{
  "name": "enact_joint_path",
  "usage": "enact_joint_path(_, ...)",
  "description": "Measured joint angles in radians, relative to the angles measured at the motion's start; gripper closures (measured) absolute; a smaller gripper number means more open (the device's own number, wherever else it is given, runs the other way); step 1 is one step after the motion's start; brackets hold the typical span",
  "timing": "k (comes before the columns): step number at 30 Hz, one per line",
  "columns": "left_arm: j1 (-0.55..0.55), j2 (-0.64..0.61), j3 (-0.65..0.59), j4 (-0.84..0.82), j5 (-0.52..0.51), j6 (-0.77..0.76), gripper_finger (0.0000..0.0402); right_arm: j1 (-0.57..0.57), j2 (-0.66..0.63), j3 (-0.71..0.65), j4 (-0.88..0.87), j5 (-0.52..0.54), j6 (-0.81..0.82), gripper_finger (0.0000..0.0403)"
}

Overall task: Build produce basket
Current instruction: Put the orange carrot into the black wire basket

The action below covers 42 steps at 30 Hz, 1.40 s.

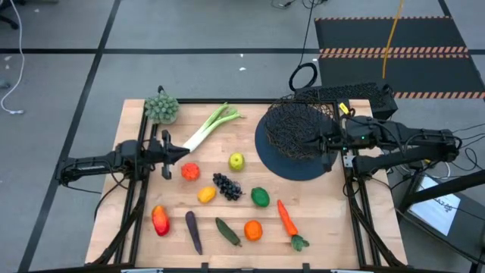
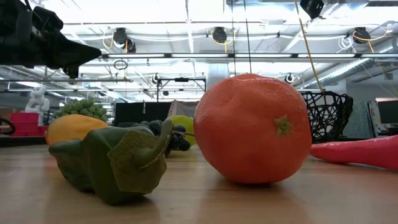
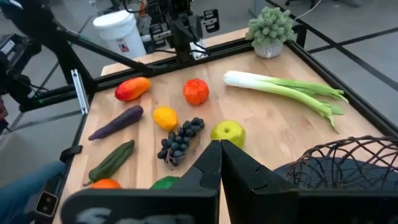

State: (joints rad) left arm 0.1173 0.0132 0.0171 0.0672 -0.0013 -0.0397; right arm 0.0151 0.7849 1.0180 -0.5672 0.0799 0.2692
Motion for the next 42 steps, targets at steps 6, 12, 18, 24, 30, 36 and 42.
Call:
enact_joint_path(6, 0.0, 0.055, 0.106, -0.039, 0.0, -0.02, 0.0371, 0.0, -0.001, 0.0, 0.03, -0.001, -0.027, 0.0403)
enact_joint_path(12, 0.0, 0.208, 0.329, -0.183, 0.0, -0.053, 0.0371, 0.001, -0.001, -0.019, 0.04, -0.002, -0.031, 0.0403)
enact_joint_path(18, -0.002, 0.409, 0.611, -0.364, 0.0, -0.077, 0.0371, 0.002, -0.001, -0.059, 0.056, -0.002, -0.031, 0.0403)
enact_joint_path(24, -0.034, 0.58, 0.842, -0.527, 0.001, -0.091, 0.0371, 0.034, -0.001, -0.085, 0.086, -0.002, -0.03, 0.0403)
enact_joint_path(30, -0.139, 0.708, 0.893, -0.542, -0.004, -0.146, 0.0371, 0.083, -0.001, -0.087, 0.086, 0.006, -0.021, 0.0403)
enact_joint_path(36, -0.316, 0.831, 0.893, -0.52, -0.203, -0.18, 0.0371, 0.148, -0.001, -0.087, 0.085, 0.096, 0.008, 0.0402)
enact_joint_path(42, -0.458, 0.948, 0.893, -0.408, -0.327, -0.135, 0.0371, 0.227, 0.014, -0.087, 0.075, 0.18, 0.062, 0.0402)
